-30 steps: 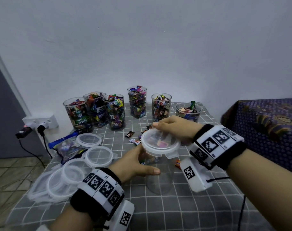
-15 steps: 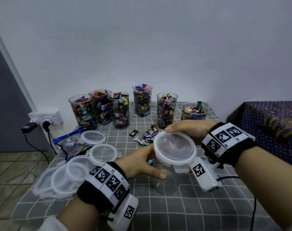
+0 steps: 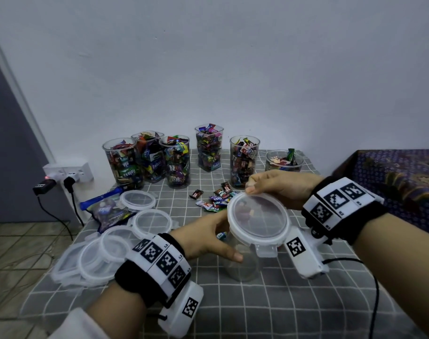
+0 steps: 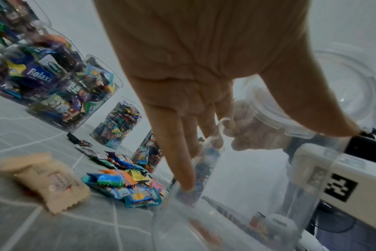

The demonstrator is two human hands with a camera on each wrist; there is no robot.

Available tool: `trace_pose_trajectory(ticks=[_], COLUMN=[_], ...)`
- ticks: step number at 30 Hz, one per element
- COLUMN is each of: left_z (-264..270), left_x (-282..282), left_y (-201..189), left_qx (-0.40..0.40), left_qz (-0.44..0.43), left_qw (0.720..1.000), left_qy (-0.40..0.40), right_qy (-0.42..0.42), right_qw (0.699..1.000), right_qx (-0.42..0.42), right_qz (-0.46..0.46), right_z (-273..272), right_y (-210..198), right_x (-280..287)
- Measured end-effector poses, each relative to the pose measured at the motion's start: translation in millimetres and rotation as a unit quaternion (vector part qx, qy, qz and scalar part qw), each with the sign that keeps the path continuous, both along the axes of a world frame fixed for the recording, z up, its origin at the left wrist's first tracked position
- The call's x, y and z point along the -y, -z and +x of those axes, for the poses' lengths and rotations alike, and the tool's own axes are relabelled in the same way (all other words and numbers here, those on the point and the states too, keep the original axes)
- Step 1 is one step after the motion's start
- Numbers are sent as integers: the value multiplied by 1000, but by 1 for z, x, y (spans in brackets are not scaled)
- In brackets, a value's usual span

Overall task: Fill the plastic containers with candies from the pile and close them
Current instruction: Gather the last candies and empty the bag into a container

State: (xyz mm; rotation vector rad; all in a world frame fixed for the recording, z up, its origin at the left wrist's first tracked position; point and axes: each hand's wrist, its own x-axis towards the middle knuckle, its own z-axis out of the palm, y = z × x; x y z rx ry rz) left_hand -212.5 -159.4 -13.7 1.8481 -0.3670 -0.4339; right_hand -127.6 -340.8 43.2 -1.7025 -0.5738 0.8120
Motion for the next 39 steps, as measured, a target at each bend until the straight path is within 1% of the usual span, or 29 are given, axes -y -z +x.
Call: trace_pose_trajectory(ticks=[2,4,5,6,9,10,11,13,14,16,18,22,24,27,31,33,35,37,39], left_z=[0,0,1,2,1,-1,-3,-8,-10,-12,-11,-7,-7,-9,-12,-13,-15,-18,-21], left_x=[1,1,-1,-3,-14,-18,-21,-24,-22,-13,-3,5,2,-1,-9,-17,-26,-33,-38], left_y=[1,2,3,4,3,-1,-7,-21,-30,-44,-52,-53,-51,-51,-50,-50,-51,-52,-55], left_qx=[-6,-8,-8,-2,23,29,33,57,77,124,148,172,182,198,213,210,208,218,230], left_qz=[-8,-19,-16,-8,25,26,22,28,42,86,123,149,156,150,94,83,78,75,80], left_qw=[1000,1000,1000,1000,999,999,998,995,993,985,978,970,966,963,962,962,962,959,954], left_qy=[-8,-20,-26,-27,-33,-37,-47,-75,-81,-81,-78,-88,-92,-103,-144,-154,-159,-165,-173], right_qy=[30,49,56,70,133,131,112,56,36,10,-3,7,5,1,-8,-9,-6,-5,-11], right_qw=[999,993,990,989,985,985,985,983,982,985,985,984,984,984,984,982,974,957,945], right_qx=[32,91,114,122,107,109,118,138,142,145,157,176,180,177,178,187,221,271,298], right_qz=[-22,-53,-54,-46,-16,-23,-48,-110,-118,-98,-74,-27,-20,-17,-14,-26,-55,-99,-132], right_z=[-3,-6,-9,-10,-13,-14,-15,-21,-24,-34,-42,-50,-50,-50,-51,-51,-49,-47,-46], right_y=[-3,-5,-7,-5,3,8,13,24,30,39,46,48,48,49,51,49,49,48,46], right_x=[0,1,2,4,15,21,26,33,34,30,23,14,12,8,2,-2,-7,-11,-14])
